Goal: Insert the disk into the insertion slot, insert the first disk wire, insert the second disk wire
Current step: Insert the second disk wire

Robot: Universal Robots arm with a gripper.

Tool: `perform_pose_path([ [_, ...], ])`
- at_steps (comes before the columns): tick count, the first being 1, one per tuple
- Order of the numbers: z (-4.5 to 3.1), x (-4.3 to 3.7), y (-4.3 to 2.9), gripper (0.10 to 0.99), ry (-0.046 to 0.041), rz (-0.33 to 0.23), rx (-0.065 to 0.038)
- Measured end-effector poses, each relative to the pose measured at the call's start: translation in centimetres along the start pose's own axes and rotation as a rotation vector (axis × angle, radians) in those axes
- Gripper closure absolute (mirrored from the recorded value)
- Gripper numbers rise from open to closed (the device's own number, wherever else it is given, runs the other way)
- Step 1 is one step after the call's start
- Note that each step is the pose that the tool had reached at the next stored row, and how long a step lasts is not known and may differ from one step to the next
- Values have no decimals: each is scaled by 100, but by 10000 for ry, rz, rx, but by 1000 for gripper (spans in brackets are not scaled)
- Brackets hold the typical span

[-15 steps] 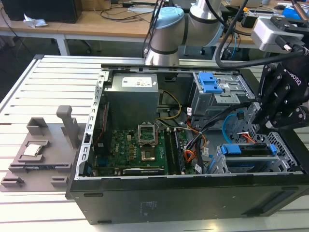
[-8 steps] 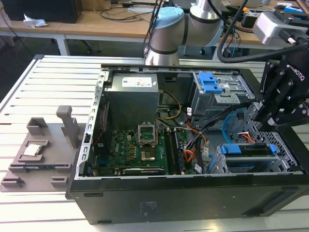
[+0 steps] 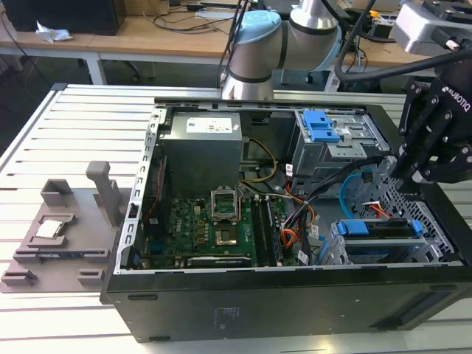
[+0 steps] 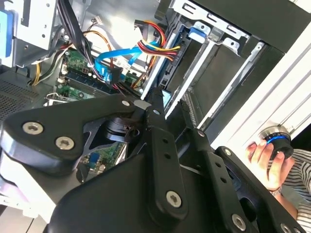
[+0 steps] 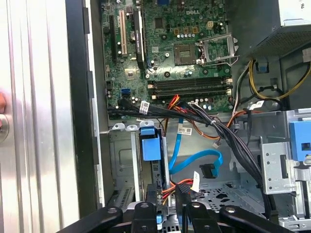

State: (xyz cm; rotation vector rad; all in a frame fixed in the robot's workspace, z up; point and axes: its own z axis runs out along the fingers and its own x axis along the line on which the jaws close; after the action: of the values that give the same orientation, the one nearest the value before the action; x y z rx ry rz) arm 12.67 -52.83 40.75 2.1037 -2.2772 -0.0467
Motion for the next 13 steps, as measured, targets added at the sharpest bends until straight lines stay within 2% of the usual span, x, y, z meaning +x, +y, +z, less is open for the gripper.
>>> perform_pose_path([
  [8,0,-152,13,784,15,-326,-1],
  [13,16,-182,18,784,-11,-730,1],
])
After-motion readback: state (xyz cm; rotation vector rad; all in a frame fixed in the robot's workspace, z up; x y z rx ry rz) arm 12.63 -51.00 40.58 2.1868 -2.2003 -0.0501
